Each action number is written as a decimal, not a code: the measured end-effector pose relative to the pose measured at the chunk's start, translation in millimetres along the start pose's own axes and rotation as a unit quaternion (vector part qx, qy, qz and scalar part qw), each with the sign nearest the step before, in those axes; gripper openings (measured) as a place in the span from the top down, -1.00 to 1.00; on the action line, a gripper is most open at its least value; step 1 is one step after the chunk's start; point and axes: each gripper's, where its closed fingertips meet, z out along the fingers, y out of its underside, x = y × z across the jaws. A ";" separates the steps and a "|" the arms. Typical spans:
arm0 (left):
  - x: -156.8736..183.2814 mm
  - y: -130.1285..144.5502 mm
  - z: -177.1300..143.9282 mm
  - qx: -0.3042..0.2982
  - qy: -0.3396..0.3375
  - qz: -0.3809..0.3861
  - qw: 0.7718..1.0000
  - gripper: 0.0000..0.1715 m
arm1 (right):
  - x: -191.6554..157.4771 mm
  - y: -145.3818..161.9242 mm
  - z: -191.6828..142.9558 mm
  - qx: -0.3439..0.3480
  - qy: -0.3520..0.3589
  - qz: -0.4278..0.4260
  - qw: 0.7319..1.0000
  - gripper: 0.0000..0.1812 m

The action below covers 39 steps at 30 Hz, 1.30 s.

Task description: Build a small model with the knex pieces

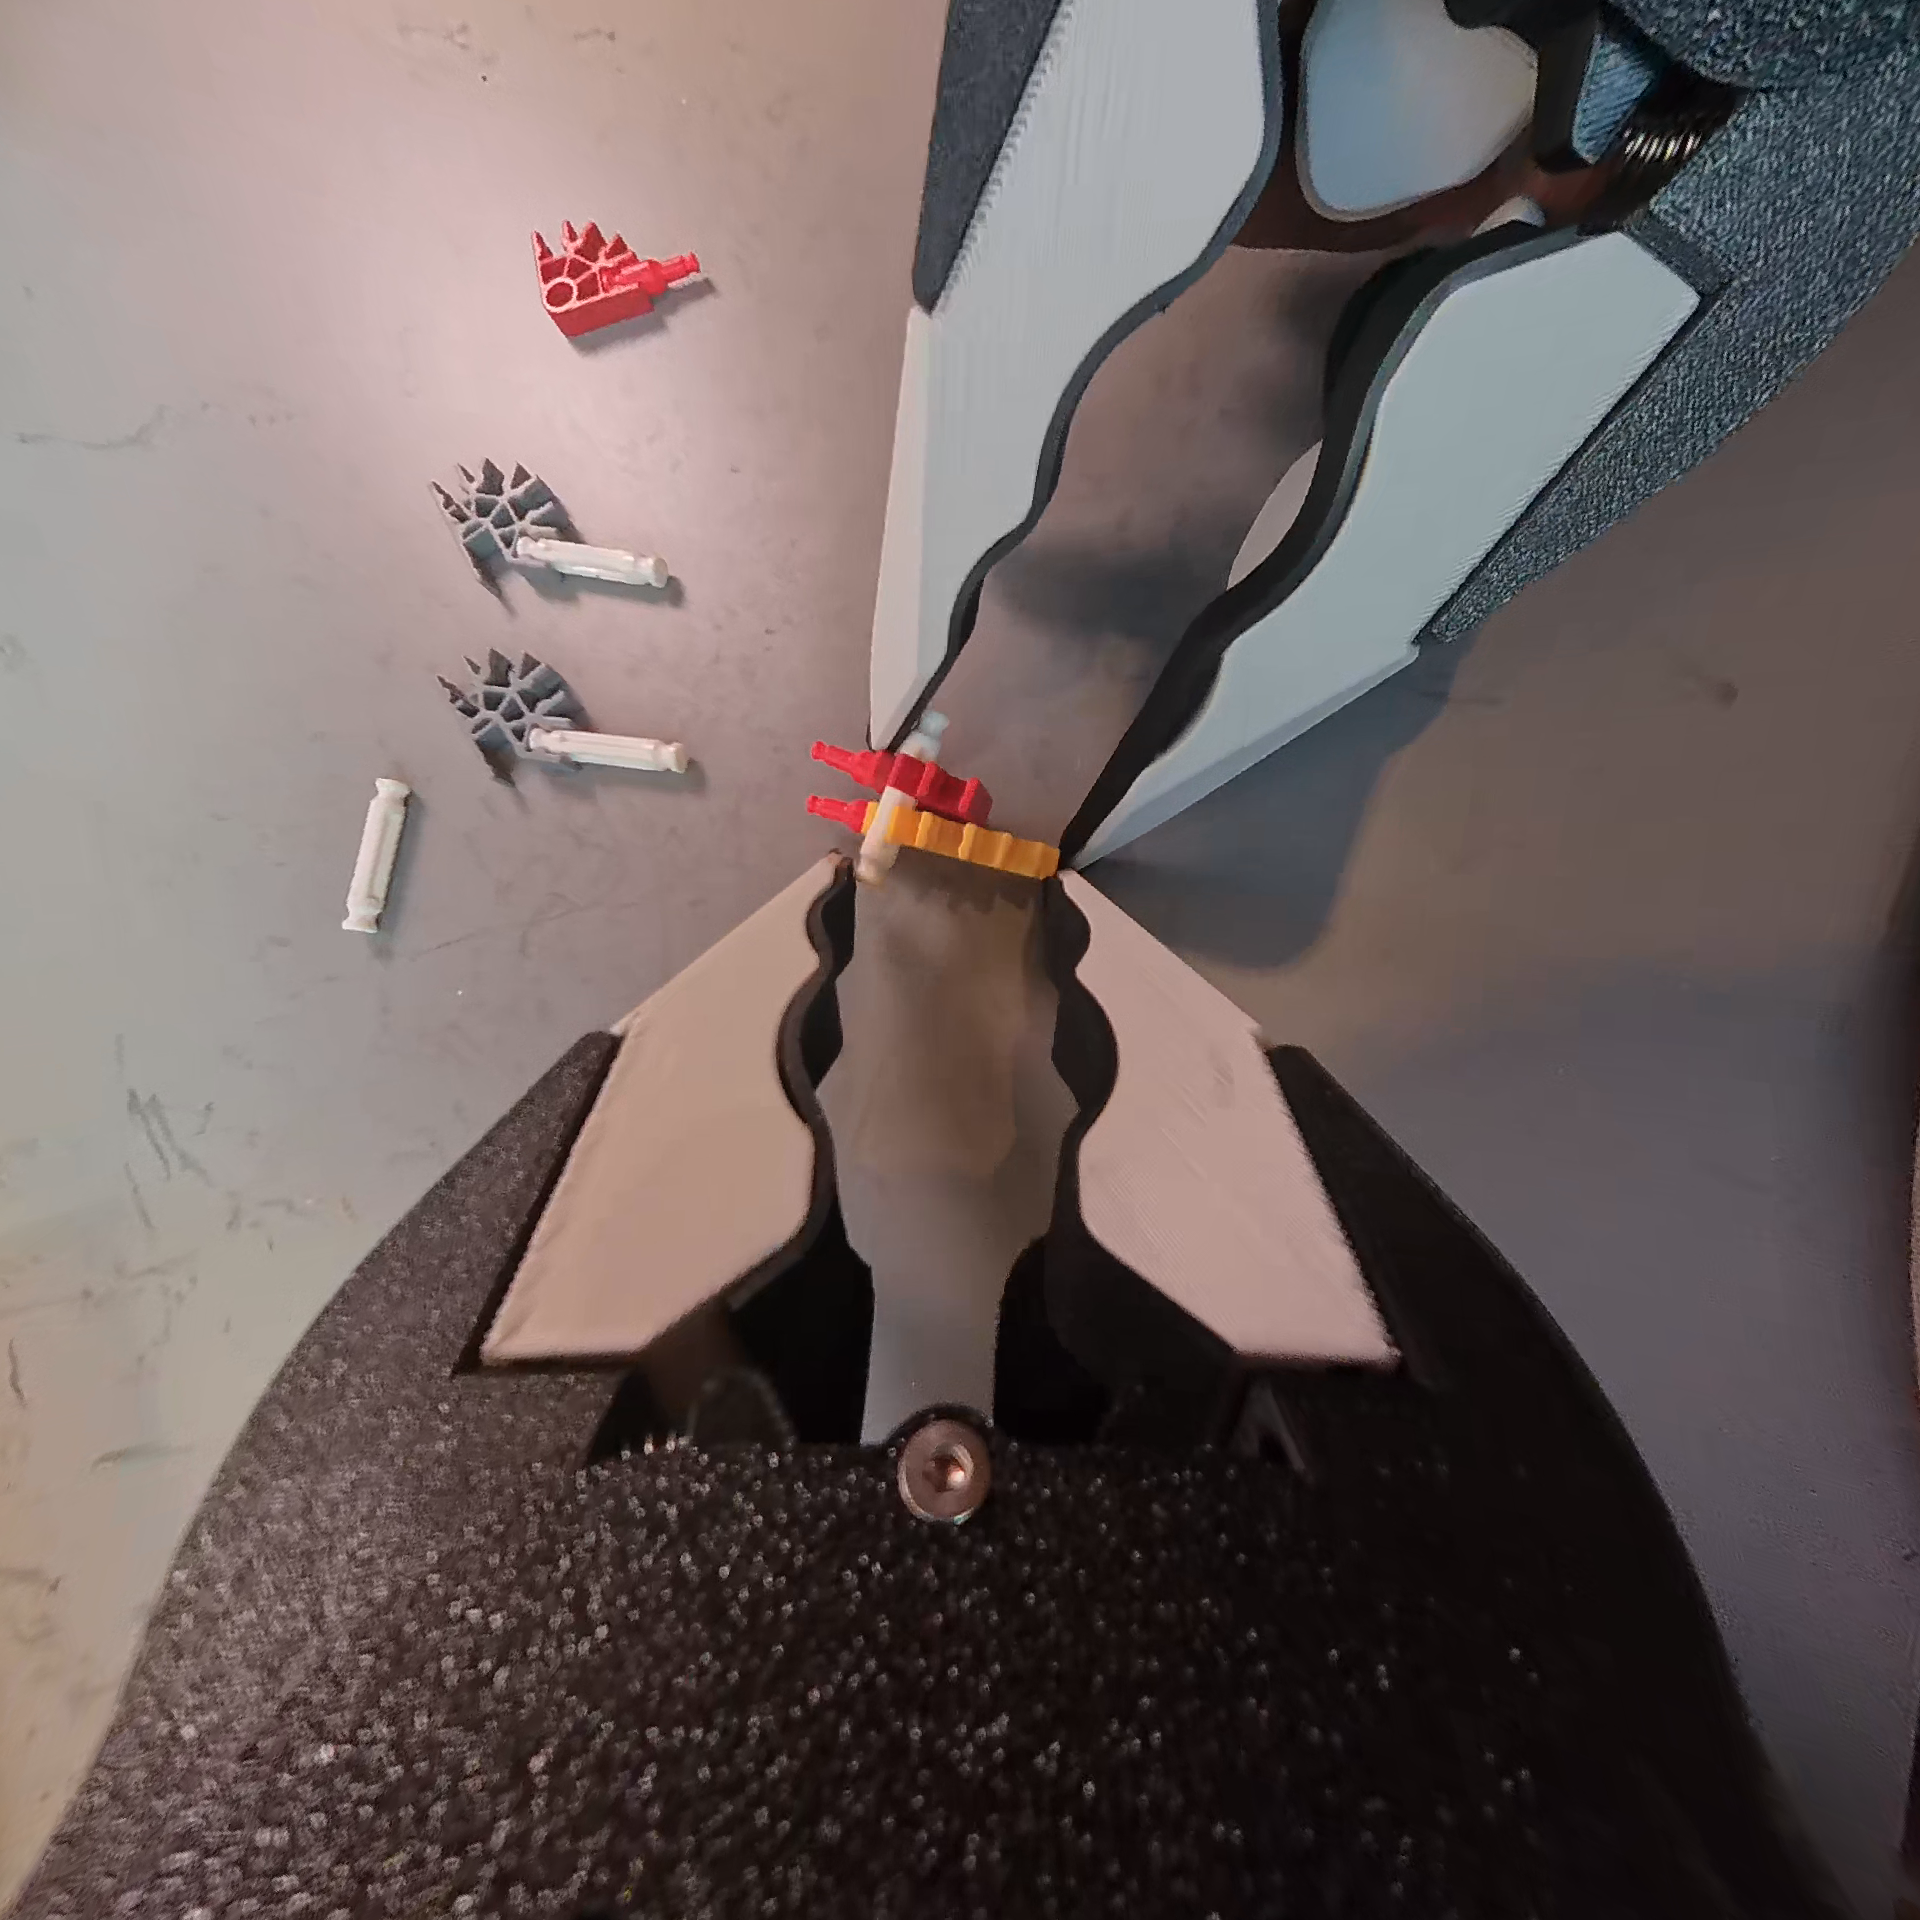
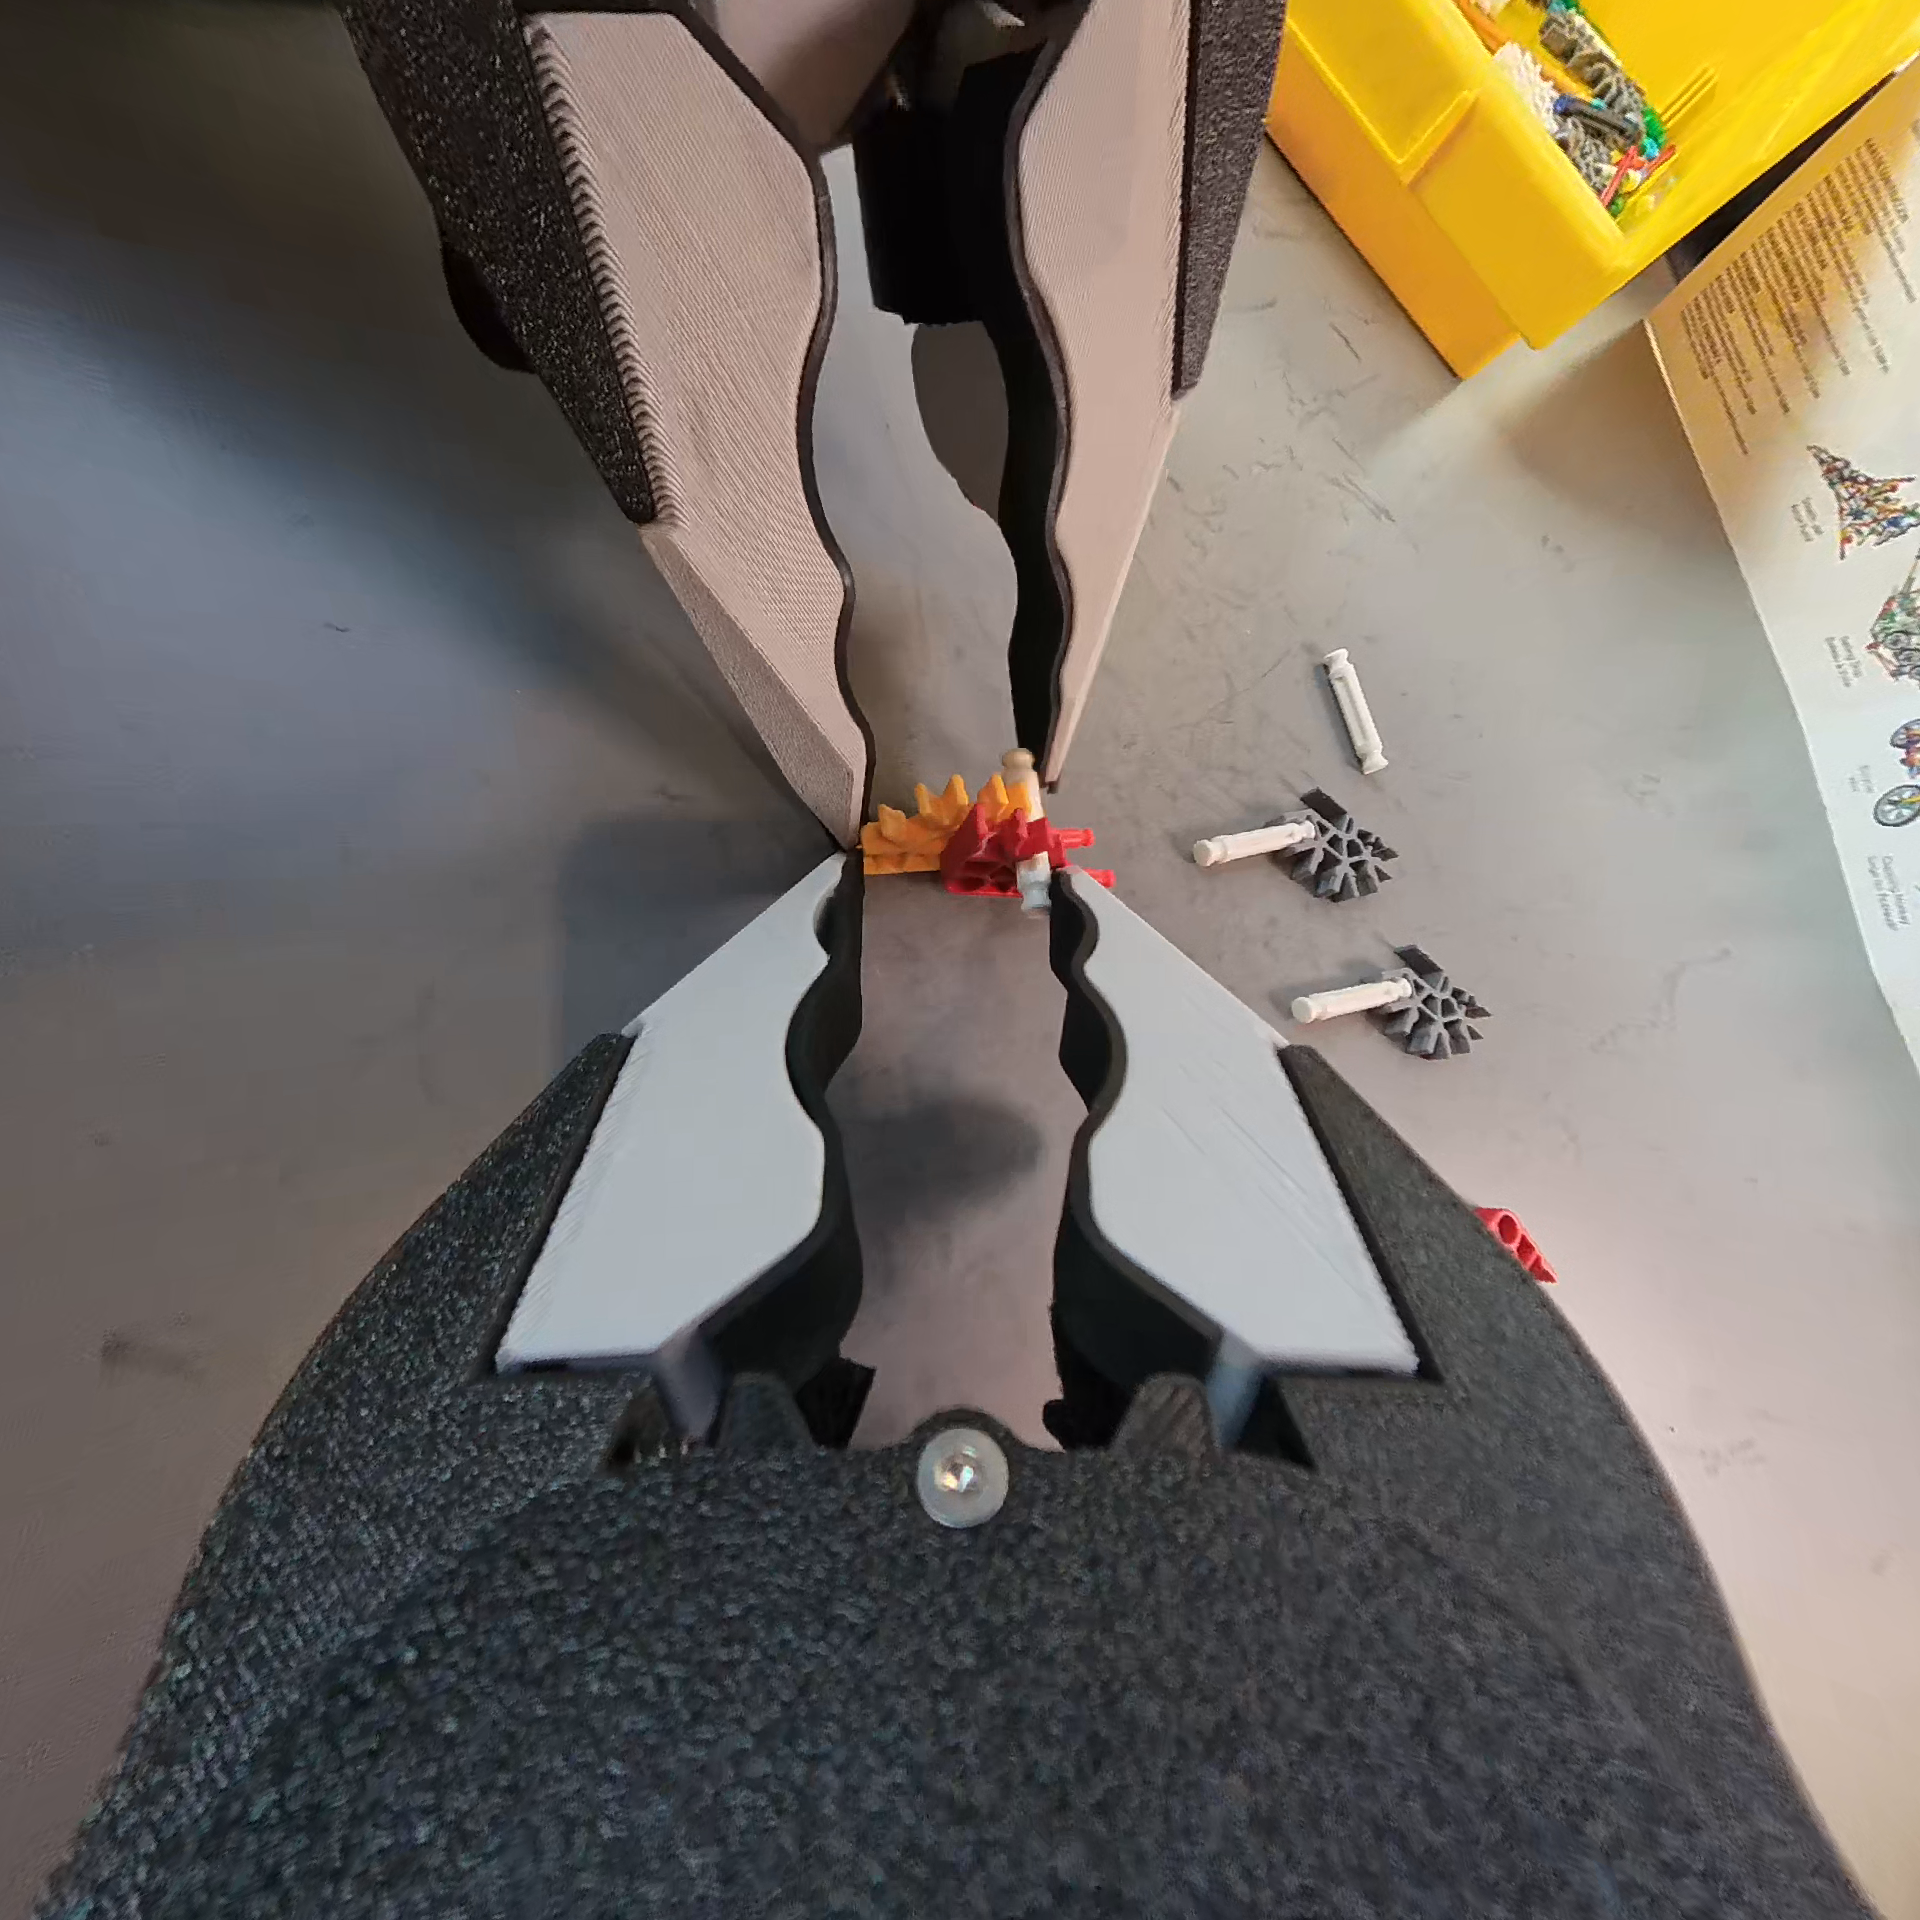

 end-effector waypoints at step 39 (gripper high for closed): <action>-17.8 7.1 -8.8 0.041 0.015 0.041 0.998 0.61 | 2.7 3.6 -2.6 0.019 -0.027 -0.004 0.999 0.68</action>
